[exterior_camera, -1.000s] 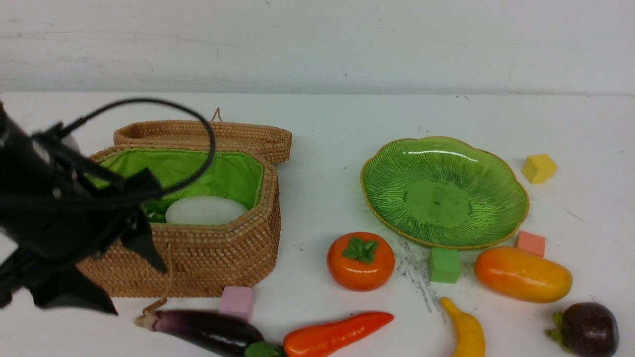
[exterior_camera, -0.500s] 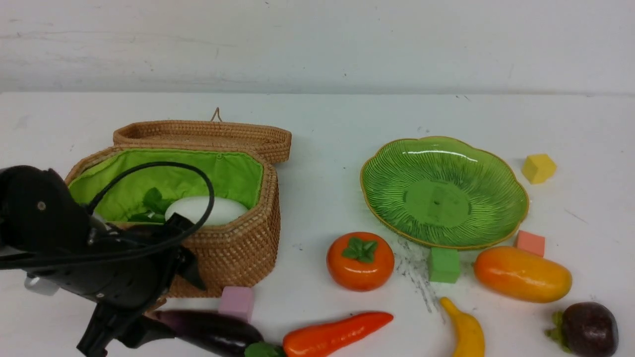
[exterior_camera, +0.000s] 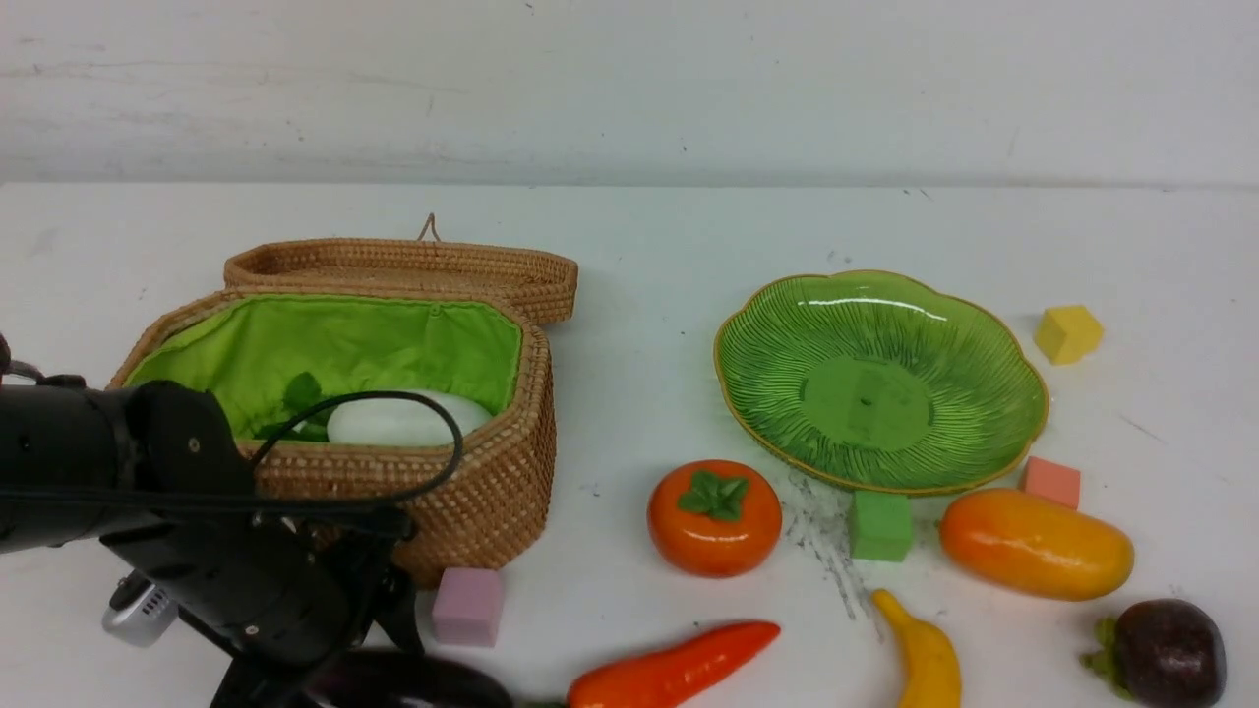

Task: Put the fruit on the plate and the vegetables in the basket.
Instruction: Use the left arm to grab an eggplant and put it into the left basket

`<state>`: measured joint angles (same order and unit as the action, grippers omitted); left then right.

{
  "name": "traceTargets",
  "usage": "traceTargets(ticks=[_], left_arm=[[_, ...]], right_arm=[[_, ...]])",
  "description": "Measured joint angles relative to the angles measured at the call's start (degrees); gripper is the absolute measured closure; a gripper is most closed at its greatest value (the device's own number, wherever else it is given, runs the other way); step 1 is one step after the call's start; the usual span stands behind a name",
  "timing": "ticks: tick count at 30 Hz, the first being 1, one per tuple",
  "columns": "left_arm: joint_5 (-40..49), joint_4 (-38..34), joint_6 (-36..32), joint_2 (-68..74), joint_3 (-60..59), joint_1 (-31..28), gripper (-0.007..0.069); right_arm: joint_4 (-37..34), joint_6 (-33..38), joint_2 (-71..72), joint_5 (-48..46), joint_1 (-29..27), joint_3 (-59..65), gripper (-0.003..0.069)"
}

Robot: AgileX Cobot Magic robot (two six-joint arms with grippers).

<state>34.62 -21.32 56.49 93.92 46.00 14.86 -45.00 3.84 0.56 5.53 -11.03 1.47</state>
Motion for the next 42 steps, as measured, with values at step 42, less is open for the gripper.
traceTargets(ticks=[42], left_arm=[[4.85, 5.09, -3.23, -8.21, 26.16, -11.72, 0.0267]], right_arm=[[0.00, 0.00, 0.00, 0.01, 0.00, 0.00, 0.0414]])
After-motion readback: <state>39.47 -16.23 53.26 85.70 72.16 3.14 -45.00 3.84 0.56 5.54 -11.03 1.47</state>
